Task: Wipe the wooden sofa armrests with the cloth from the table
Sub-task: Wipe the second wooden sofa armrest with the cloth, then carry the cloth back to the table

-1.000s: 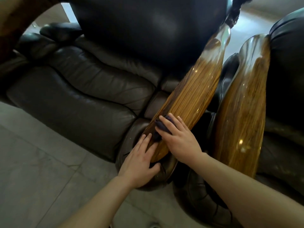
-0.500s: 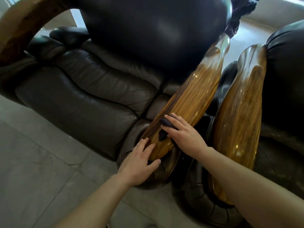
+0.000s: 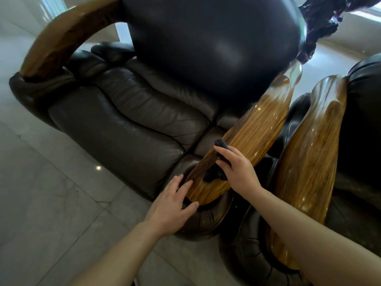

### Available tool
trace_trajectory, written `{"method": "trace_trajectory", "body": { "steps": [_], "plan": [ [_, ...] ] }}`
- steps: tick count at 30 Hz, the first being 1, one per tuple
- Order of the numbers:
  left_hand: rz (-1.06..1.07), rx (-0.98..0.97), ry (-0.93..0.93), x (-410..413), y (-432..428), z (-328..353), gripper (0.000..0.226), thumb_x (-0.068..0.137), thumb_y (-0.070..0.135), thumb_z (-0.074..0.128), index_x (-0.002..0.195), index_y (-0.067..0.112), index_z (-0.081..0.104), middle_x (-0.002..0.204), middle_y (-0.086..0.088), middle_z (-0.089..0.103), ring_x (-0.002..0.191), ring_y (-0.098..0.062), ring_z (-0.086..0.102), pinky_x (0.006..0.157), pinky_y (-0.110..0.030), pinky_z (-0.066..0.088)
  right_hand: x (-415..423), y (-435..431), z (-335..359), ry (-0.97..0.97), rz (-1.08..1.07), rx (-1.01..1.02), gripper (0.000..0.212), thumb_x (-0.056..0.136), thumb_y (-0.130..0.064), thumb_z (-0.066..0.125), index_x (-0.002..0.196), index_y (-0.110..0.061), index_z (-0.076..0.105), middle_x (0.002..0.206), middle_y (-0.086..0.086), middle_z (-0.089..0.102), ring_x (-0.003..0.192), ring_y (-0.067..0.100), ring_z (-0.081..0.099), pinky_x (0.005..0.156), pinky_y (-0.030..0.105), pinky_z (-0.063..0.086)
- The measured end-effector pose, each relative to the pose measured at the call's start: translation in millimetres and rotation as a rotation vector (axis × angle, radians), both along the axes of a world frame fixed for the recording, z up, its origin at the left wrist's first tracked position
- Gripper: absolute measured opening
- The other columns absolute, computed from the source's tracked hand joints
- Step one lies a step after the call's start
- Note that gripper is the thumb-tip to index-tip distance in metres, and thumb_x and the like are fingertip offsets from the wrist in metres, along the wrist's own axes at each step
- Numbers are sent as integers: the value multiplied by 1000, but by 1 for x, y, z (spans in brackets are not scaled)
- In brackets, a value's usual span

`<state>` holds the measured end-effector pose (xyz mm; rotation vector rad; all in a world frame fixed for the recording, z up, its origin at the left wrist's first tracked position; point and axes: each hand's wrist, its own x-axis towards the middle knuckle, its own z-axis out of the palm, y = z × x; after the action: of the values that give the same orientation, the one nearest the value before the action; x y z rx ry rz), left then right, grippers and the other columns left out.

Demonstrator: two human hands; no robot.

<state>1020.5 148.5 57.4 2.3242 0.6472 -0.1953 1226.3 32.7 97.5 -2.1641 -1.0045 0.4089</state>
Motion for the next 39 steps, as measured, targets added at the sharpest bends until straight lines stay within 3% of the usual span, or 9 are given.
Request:
{"method": "trace_trajectory", "body": {
  "steps": [4, 11, 17, 19, 23, 25, 29, 39],
  "plan": [
    [96, 30, -37, -19, 9, 14, 82, 81, 73, 29, 154, 36, 19, 165, 8, 4, 149, -8, -3, 119, -32, 9, -11, 16, 11, 18, 48, -60, 50, 99, -19, 59, 146, -32, 47, 139, -9, 53, 131, 10, 48, 107, 29, 44],
    [248, 189, -9, -70, 30, 35, 84, 80, 72, 23, 154, 34, 18, 165, 1, 7, 151, -15, 0, 121, -40, 12, -48, 53, 33, -79, 198, -134, 57, 100, -26, 58, 151, -37, 36, 141, -9, 53, 128, 10, 50, 95, 16, 35],
    [368, 202, -7, -128, 42, 52, 81, 82, 67, 27, 154, 32, 21, 165, -1, 10, 151, -17, 1, 121, -42, 13, -100, 82, 52, -65, 339, -175, 65, 98, -27, 60, 155, -34, 28, 150, -5, 48, 135, 14, 48, 107, 25, 39],
    [395, 232, 18, -151, 45, 58, 79, 83, 65, 29, 154, 31, 22, 165, -2, 10, 151, -18, 4, 120, -38, 12, -121, 94, 56, -68, 387, -193, 65, 98, -27, 61, 154, -34, 29, 149, -5, 48, 133, 15, 50, 108, 32, 44],
    [459, 276, 57, -203, 53, 69, 85, 79, 68, 20, 153, 27, 26, 163, -6, 17, 148, -24, 18, 118, -37, 16, -173, 117, 60, -52, 474, -215, 63, 98, -26, 61, 152, -35, 31, 142, -7, 53, 127, 14, 53, 103, 30, 45],
    [488, 282, 89, -233, 56, 70, 89, 75, 70, 14, 153, 27, 26, 163, -7, 19, 147, -24, 22, 117, -39, 18, -202, 126, 61, -22, 509, -205, 61, 98, -26, 61, 152, -34, 33, 140, -7, 54, 125, 14, 54, 104, 31, 45],
    [577, 268, 71, -304, 57, 67, 84, 80, 68, 21, 151, 23, 32, 159, -10, 27, 143, -27, 29, 115, -44, 25, -265, 145, 62, 18, 580, -198, 58, 98, -24, 61, 151, -28, 38, 141, -4, 55, 125, 15, 54, 104, 30, 43],
    [806, 270, 117, -482, 46, 72, 79, 85, 70, 22, 152, 28, 27, 160, -5, 24, 148, -23, 20, 116, -50, 24, -438, 183, 75, 77, 762, -203, 50, 98, -22, 61, 143, -34, 43, 121, -10, 59, 108, 11, 58, 92, 30, 46]
  ]
}}
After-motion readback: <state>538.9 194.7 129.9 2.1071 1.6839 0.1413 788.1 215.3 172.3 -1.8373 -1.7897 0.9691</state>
